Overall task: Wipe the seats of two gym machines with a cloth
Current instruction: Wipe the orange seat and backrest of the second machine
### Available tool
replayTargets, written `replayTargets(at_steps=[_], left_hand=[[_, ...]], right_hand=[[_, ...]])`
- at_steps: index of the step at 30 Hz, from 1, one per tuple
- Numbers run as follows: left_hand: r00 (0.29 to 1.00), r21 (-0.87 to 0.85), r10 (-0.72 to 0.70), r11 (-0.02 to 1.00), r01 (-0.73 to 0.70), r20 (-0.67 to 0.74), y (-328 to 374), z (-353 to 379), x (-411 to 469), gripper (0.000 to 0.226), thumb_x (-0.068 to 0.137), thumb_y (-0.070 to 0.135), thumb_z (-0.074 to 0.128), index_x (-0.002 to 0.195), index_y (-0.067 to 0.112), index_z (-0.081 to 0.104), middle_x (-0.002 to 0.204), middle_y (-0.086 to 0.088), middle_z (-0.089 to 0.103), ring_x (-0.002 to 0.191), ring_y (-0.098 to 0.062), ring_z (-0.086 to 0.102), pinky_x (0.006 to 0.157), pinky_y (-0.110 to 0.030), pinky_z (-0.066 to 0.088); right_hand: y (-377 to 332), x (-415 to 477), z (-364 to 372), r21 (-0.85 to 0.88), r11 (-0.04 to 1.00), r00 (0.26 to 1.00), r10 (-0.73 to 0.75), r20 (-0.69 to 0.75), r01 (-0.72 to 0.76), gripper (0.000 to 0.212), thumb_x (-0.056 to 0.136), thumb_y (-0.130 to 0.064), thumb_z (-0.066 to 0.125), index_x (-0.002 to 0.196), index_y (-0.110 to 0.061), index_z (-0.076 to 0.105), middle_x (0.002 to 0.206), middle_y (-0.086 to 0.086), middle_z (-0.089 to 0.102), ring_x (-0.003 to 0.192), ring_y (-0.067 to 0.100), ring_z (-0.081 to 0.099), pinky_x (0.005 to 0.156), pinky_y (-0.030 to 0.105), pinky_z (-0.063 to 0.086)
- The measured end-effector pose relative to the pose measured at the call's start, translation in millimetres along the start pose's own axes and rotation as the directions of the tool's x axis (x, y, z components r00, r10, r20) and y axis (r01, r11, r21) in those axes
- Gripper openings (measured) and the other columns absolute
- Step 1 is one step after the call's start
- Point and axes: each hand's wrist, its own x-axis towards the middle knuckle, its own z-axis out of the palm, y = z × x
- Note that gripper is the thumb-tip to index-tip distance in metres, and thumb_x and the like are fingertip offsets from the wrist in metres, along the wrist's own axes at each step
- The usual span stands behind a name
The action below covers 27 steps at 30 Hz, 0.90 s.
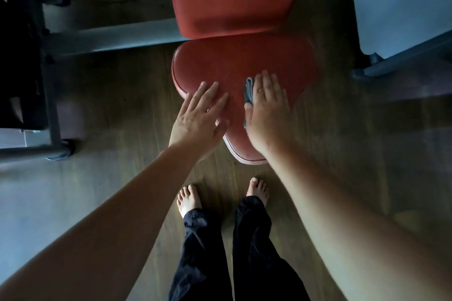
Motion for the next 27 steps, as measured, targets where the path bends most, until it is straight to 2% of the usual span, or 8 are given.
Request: replayTargets(at_steps=[3,6,9,12,16,18,24,27], left_hand=[[1.000,-0.020,-0.002,1.000,0.002,0.010,6.2,-0.2,-0.8,0.060,0.103,0.046,0.047,0.158,0.025,0.037,0.170,-0.002,0.025,0.160,-0.021,0.011,0.130,-0.045,0.013],[1.000,-0.037,0.002,0.999,-0.001,0.021,8.3,1.1,-1.1,0.063,0.101,0.048,0.044,0.159,0.023,0.037,0.170,-0.005,0.025,0.160,-0.024,0.013,0.129,-0.046,0.014],[0.999,-0.024,-0.002,1.000,0.003,0.053,9.1,1.3,-0.2,0.065,0.100,0.047,0.044,0.160,0.023,0.033,0.171,-0.006,0.022,0.160,-0.024,0.010,0.129,-0.048,0.015],[0.999,-0.032,-0.012,0.999,0.013,0.042,11.5,2.4,-0.3,0.064,0.101,0.043,0.050,0.159,0.022,0.034,0.171,-0.006,0.023,0.160,-0.024,0.010,0.129,-0.047,0.015],[0.998,-0.034,-0.028,0.999,0.030,0.047,18.5,3.0,3.3,0.065,0.101,0.043,0.047,0.160,0.020,0.032,0.171,-0.005,0.022,0.160,-0.023,0.010,0.130,-0.045,0.014],[0.998,-0.037,-0.027,0.999,0.029,0.057,21.8,1.9,6.5,0.065,0.101,0.042,0.048,0.160,0.020,0.032,0.171,-0.003,0.022,0.160,-0.022,0.010,0.130,-0.044,0.014],[0.997,-0.047,-0.046,0.998,0.050,0.067,31.7,5.0,10.7,0.066,0.101,0.042,0.046,0.162,0.022,0.029,0.172,0.001,0.018,0.160,-0.018,0.006,0.130,-0.042,0.009],[0.997,-0.039,-0.064,0.997,0.066,0.052,36.0,6.9,7.5,0.065,0.102,0.043,0.042,0.161,0.020,0.030,0.171,-0.001,0.020,0.160,-0.020,0.009,0.130,-0.042,0.011]], right_hand=[[-3.0,-56.8,3.4,-0.015,0.992,0.991,-0.127,0.038,0.127,0.066,0.100,-0.033,0.038,0.158,-0.006,0.024,0.168,0.011,0.020,0.157,0.028,0.015,0.126,0.046,0.018],[26.5,-42.9,-0.4,0.018,0.964,0.960,-0.266,0.091,0.266,0.064,0.102,-0.035,0.033,0.159,-0.007,0.025,0.169,0.010,0.019,0.157,0.028,0.015,0.125,0.047,0.020],[40.5,16.9,-5.4,0.043,0.993,0.991,-0.116,0.062,0.113,0.062,0.103,-0.032,0.035,0.158,-0.008,0.023,0.168,0.011,0.020,0.156,0.029,0.015,0.125,0.050,0.021],[27.3,14.2,-4.5,0.062,0.998,1.000,-0.018,0.010,0.017,0.065,0.100,-0.032,0.037,0.158,-0.006,0.024,0.168,0.013,0.022,0.156,0.030,0.015,0.125,0.049,0.021],[23.6,-47.6,3.1,0.072,0.979,0.981,-0.192,0.021,0.190,0.067,0.099,-0.037,0.036,0.157,-0.005,0.027,0.167,0.012,0.024,0.155,0.030,0.018,0.125,0.047,0.021],[35.2,-32.2,3.7,0.093,0.966,0.969,-0.245,0.022,0.242,0.064,0.101,-0.035,0.038,0.157,-0.005,0.028,0.166,0.012,0.026,0.155,0.030,0.019,0.125,0.048,0.023],[31.8,23.1,-3.1,0.118,0.989,0.996,-0.093,-0.011,0.093,0.066,0.100,-0.034,0.050,0.156,-0.004,0.029,0.165,0.014,0.029,0.155,0.031,0.020,0.124,0.050,0.023],[32.1,-14.6,-1.3,0.138,0.979,0.989,-0.144,-0.035,0.147,0.071,0.097,-0.040,0.050,0.155,-0.004,0.032,0.163,0.013,0.033,0.154,0.031,0.024,0.124,0.048,0.024]])
